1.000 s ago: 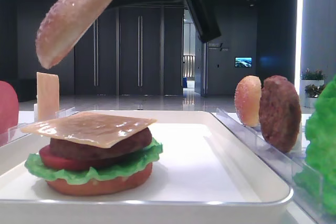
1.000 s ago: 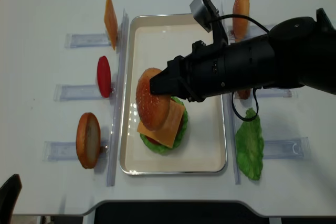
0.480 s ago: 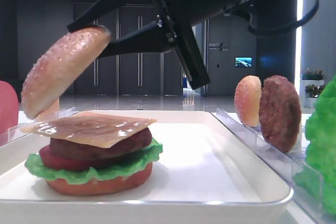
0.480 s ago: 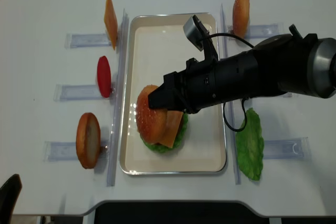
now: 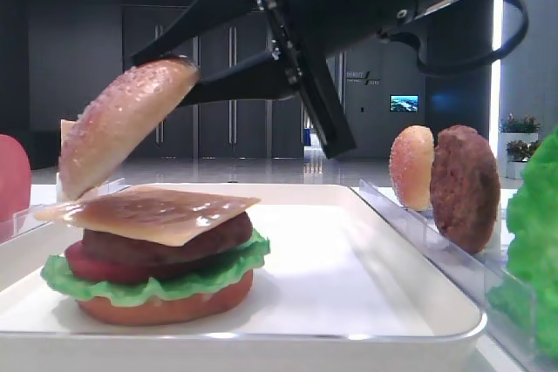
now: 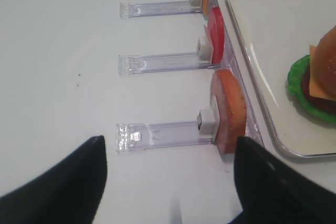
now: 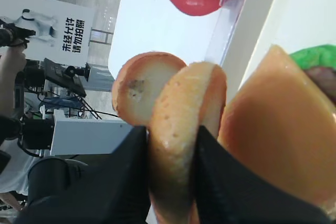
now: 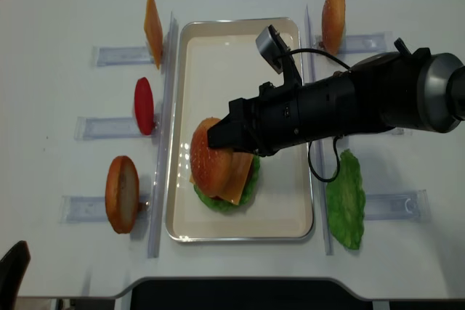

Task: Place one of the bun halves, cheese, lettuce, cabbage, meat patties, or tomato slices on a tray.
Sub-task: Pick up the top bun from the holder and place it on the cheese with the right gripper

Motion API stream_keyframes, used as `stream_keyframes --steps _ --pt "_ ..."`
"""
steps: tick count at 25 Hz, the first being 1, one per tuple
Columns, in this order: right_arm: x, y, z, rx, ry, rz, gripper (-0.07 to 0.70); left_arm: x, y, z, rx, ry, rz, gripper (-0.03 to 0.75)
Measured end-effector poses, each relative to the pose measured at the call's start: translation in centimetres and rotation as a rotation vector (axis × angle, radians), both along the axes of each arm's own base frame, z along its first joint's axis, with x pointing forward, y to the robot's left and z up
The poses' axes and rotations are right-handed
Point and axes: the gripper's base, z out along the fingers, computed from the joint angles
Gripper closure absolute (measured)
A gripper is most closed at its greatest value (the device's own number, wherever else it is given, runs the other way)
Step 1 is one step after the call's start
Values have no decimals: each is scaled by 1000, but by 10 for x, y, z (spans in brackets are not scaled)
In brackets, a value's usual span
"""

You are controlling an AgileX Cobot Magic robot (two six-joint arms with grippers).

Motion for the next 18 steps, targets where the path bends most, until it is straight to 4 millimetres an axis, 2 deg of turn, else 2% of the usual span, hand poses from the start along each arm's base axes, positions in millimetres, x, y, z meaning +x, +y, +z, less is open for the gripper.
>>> stream_keyframes --steps 18 --pt "5 -5 0 0 1 -21 437 0 0 0 0 0 0 139"
